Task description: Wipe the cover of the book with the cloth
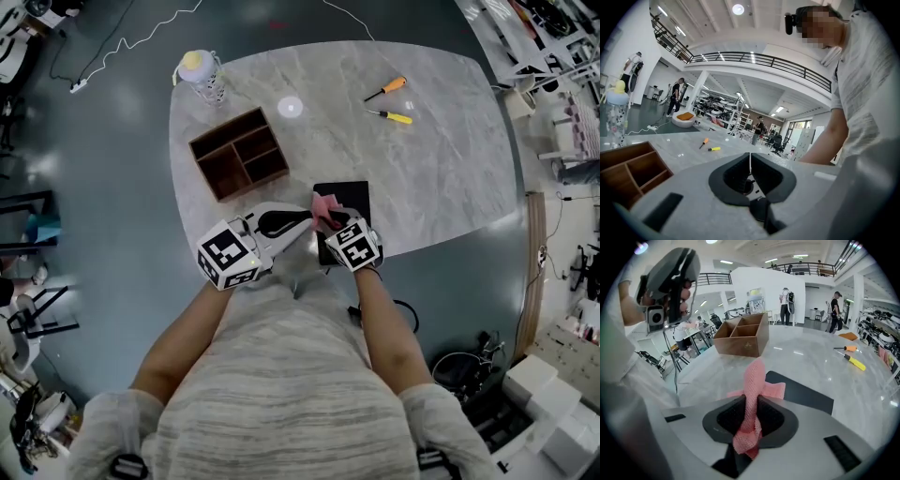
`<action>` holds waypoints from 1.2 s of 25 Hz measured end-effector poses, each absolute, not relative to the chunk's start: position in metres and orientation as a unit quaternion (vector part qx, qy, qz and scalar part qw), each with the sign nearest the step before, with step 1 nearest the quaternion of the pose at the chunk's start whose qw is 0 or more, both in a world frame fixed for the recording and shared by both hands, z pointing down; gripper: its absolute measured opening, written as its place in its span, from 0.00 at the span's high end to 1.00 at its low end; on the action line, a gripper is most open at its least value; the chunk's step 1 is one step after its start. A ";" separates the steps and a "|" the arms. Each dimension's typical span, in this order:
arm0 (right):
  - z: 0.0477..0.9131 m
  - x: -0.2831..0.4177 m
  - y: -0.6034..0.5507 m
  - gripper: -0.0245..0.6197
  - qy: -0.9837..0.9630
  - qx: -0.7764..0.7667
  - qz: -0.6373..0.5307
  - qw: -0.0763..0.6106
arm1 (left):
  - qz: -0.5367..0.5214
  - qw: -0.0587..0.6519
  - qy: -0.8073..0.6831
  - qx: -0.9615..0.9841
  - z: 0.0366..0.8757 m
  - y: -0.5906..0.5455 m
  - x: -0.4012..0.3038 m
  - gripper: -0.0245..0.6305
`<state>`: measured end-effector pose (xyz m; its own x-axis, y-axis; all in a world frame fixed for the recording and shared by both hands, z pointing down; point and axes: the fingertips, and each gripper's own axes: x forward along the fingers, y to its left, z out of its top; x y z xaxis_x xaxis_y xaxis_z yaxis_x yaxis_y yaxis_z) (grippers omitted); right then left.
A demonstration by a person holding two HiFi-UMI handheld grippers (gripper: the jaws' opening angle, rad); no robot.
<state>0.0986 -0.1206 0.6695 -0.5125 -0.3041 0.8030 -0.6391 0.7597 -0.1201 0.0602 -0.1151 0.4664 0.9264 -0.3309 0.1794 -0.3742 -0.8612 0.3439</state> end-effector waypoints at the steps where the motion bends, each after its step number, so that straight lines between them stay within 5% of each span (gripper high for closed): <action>1: 0.669 0.098 -0.130 0.86 -0.845 0.282 0.204 0.406 | 0.057 0.190 -0.187 0.962 0.467 -0.116 0.059 0.93; 30: 0.668 0.182 -0.139 0.86 -0.812 0.362 0.233 0.395 | 0.059 0.194 -0.170 0.964 0.470 -0.124 0.080 0.93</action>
<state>0.1819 -0.1385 0.6684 -0.4262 -0.4027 0.8100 -0.7711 0.6299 -0.0926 0.0804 -0.1244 0.4701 0.9352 -0.3047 0.1803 -0.3507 -0.8672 0.3535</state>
